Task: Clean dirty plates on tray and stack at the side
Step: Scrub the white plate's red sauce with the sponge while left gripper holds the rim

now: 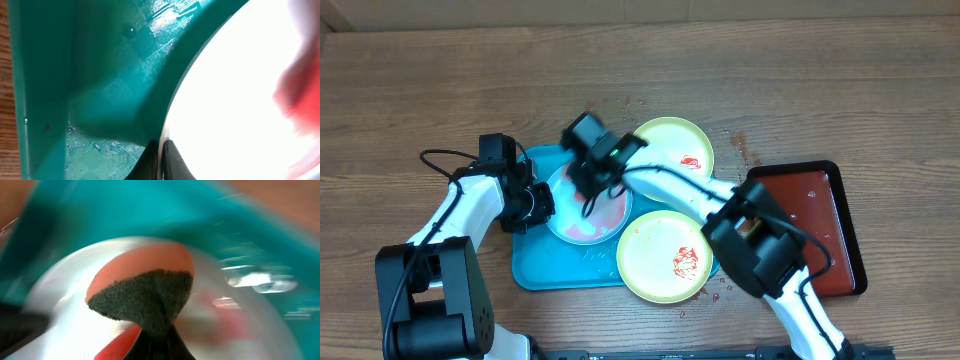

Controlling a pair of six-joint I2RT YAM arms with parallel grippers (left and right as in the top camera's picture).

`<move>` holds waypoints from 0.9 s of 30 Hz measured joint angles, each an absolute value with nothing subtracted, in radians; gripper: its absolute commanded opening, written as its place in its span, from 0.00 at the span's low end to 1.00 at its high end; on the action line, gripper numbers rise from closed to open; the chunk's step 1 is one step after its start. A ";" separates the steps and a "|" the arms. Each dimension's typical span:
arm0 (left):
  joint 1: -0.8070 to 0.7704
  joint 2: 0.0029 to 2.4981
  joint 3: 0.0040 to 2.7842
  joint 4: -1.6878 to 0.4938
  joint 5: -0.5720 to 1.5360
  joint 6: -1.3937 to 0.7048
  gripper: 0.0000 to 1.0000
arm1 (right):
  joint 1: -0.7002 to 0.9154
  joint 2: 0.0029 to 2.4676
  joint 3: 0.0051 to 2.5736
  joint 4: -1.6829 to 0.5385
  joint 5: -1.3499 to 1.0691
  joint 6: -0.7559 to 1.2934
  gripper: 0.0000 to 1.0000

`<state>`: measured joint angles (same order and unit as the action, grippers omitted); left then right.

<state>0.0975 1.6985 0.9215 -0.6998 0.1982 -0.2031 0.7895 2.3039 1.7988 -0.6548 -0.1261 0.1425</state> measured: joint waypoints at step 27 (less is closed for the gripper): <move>0.091 1.699 0.921 -0.700 0.204 -0.203 0.04 | 0.709 2.304 1.840 -1.059 -0.221 0.097 0.04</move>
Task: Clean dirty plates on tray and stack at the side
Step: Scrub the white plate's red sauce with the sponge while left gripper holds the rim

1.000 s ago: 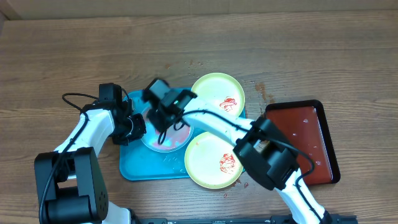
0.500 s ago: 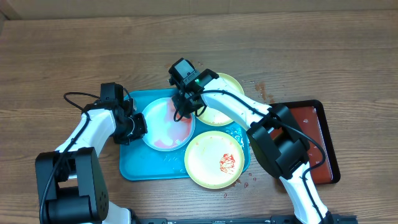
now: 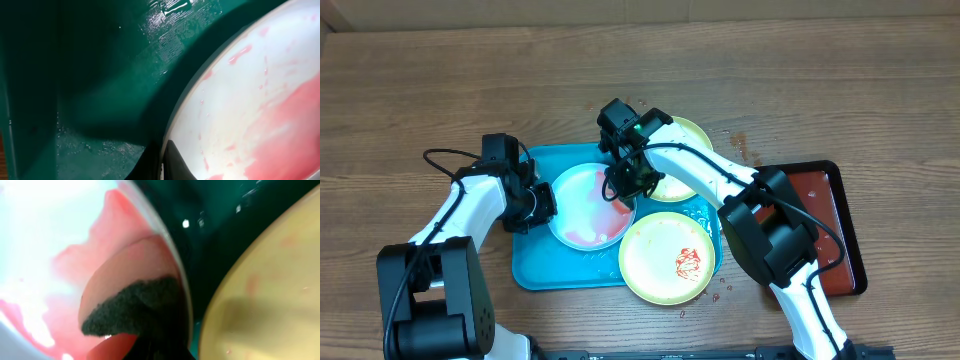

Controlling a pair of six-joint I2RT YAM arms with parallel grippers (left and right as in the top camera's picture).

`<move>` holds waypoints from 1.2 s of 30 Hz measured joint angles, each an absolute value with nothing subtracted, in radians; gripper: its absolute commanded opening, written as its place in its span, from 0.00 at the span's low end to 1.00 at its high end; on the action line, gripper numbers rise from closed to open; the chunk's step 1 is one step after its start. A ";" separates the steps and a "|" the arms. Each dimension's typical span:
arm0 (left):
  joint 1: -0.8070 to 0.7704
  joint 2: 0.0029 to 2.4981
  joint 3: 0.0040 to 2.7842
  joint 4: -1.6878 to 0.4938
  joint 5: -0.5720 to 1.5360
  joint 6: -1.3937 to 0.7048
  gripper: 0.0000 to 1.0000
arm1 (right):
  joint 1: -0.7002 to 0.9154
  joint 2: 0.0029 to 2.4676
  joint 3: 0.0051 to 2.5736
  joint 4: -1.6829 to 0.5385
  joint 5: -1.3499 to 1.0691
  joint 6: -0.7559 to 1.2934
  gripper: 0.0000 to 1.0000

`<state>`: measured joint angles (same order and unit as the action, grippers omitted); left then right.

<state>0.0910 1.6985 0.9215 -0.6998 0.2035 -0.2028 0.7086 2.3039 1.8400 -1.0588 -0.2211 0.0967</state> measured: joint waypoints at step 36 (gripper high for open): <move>0.093 1.698 0.921 -0.706 0.191 -0.203 0.04 | 0.748 2.315 1.839 -0.903 -0.193 0.337 0.04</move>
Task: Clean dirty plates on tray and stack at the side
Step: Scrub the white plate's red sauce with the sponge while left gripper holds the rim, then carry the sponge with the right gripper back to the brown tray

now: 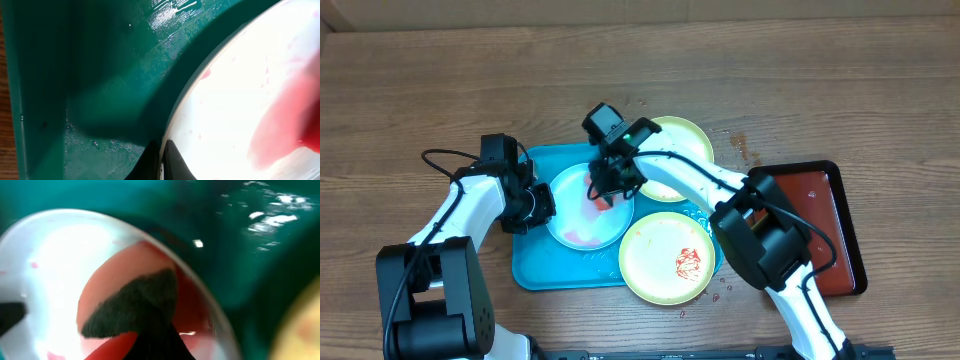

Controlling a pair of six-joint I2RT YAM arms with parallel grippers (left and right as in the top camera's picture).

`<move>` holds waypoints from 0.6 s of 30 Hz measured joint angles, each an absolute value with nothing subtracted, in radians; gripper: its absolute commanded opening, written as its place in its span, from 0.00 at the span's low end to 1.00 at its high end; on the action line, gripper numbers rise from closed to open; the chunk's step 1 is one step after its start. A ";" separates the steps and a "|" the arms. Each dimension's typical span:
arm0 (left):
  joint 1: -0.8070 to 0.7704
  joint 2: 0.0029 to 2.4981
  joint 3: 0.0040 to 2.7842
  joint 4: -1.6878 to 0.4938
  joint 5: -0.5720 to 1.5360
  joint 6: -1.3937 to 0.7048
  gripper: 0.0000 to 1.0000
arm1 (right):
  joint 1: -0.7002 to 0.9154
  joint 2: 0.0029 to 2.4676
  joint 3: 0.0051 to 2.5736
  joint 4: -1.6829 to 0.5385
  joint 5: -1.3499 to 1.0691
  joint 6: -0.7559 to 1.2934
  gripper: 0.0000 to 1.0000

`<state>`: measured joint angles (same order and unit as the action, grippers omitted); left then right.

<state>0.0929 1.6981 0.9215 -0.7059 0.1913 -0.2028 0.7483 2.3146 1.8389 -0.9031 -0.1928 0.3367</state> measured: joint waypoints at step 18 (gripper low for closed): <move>0.093 1.699 0.921 -0.706 0.191 -0.203 0.04 | 0.805 2.276 2.201 -1.341 -0.054 0.277 0.04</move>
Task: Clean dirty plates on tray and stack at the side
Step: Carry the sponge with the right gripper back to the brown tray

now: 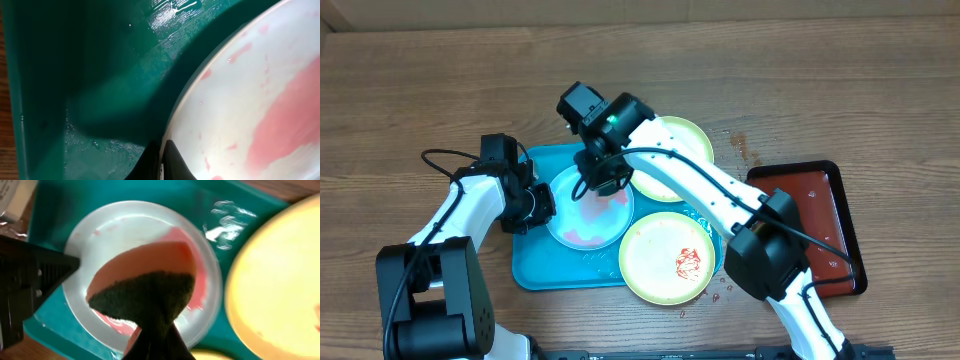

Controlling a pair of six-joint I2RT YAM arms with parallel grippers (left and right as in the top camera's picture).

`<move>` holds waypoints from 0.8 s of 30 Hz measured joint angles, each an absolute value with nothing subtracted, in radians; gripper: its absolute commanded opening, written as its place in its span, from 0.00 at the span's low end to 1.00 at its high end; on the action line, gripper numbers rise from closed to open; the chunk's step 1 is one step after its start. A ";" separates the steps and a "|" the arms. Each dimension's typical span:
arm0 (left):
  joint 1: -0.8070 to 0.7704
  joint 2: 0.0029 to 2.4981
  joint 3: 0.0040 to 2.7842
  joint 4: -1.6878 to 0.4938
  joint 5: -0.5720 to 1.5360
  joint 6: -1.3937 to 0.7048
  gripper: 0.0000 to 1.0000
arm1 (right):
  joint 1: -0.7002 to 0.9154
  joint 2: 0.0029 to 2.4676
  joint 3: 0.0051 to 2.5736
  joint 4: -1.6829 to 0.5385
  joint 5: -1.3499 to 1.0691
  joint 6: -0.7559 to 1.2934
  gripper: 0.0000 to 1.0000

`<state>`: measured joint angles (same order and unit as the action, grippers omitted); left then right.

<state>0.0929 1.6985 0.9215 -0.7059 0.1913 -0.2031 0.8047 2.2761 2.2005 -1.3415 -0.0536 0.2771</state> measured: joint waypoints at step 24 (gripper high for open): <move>0.093 1.699 0.921 -0.706 0.191 -0.203 0.04 | 0.211 2.185 2.197 -1.694 0.190 0.561 0.04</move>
